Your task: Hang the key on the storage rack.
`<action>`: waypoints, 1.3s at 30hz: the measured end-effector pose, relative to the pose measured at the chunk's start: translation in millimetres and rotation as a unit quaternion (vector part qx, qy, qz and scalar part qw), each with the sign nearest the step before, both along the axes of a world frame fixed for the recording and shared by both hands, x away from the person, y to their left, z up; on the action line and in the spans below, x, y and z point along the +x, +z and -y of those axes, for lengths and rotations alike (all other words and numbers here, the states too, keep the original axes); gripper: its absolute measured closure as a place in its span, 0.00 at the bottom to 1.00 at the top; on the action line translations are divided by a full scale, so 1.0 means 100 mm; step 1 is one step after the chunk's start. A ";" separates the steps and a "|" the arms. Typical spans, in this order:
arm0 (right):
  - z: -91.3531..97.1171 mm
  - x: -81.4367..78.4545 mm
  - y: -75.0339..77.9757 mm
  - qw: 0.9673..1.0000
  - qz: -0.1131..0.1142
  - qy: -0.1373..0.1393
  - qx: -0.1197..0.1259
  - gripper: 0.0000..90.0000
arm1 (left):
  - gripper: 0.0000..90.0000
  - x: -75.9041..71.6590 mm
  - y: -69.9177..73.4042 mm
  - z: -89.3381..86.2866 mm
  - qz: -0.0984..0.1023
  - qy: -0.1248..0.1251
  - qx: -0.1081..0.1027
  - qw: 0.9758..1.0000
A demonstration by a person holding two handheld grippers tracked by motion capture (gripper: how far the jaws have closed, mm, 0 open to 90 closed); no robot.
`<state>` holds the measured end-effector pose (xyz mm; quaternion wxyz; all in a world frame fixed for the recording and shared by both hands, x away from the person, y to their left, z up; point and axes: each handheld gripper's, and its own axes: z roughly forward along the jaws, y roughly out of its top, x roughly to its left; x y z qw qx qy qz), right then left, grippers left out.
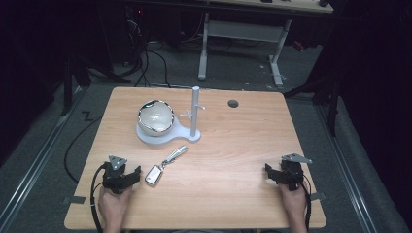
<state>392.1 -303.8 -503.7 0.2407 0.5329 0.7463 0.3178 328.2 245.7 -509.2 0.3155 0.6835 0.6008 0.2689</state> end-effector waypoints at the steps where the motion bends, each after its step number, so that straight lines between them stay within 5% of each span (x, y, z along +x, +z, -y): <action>1: 0.00 0.00 0.00 1.000 0.000 0.000 0.000 0.30 | 0.36 0.00 0.00 0.00 0.000 0.000 0.000 1.000; 27: 0.00 0.00 0.00 1.000 0.000 0.000 0.000 0.30 | 0.35 0.00 0.00 0.02 0.000 -0.012 0.000 1.000; 39: 0.00 0.00 0.00 1.000 -0.001 0.000 0.000 0.30 | 0.36 -0.01 0.09 0.09 0.025 -0.040 -0.017 0.999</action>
